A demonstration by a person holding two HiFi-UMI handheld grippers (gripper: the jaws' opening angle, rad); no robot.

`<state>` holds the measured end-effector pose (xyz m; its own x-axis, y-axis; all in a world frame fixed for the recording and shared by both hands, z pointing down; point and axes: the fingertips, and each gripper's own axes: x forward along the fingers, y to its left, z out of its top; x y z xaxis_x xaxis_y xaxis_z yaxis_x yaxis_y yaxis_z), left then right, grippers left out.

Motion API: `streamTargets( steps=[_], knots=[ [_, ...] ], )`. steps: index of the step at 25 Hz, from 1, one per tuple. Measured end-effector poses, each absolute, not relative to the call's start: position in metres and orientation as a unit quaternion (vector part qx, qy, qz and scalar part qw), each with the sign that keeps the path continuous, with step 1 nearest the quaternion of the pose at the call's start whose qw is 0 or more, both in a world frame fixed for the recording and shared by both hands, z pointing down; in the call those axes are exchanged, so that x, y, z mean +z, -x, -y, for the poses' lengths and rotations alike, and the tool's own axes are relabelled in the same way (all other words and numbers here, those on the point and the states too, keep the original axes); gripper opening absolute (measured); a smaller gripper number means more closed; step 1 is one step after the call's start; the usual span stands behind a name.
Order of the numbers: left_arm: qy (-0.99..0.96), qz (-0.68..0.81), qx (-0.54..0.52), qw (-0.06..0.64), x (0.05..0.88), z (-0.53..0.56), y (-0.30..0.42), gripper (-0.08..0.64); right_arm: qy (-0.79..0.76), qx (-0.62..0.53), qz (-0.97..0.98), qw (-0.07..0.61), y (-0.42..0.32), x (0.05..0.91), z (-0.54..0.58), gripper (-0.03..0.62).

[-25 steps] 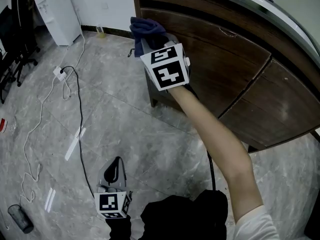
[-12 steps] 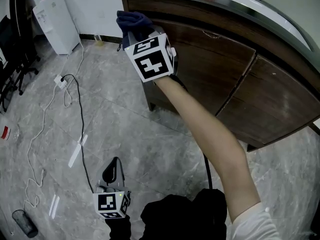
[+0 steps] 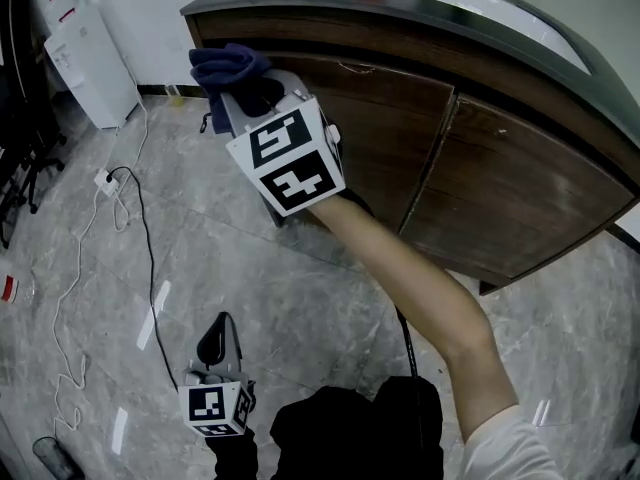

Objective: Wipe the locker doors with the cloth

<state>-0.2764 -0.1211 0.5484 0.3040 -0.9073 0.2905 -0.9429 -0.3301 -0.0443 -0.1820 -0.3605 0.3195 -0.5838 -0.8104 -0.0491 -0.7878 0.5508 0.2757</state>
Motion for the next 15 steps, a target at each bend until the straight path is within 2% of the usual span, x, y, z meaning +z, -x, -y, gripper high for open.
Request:
streamTargets(
  steps=[8,15],
  knots=[
    [-0.810,0.567,0.138,0.061,0.517,0.121,0.239,0.002,-0.440,-0.123,0.888,0.050,0.145,0.318,0.324,0.072],
    [-0.823,0.544,0.148,0.063,0.403,0.118,0.206,0.002,-0.442,-0.082,0.892,0.048,0.100,0.277,0.261,0.072]
  ],
)
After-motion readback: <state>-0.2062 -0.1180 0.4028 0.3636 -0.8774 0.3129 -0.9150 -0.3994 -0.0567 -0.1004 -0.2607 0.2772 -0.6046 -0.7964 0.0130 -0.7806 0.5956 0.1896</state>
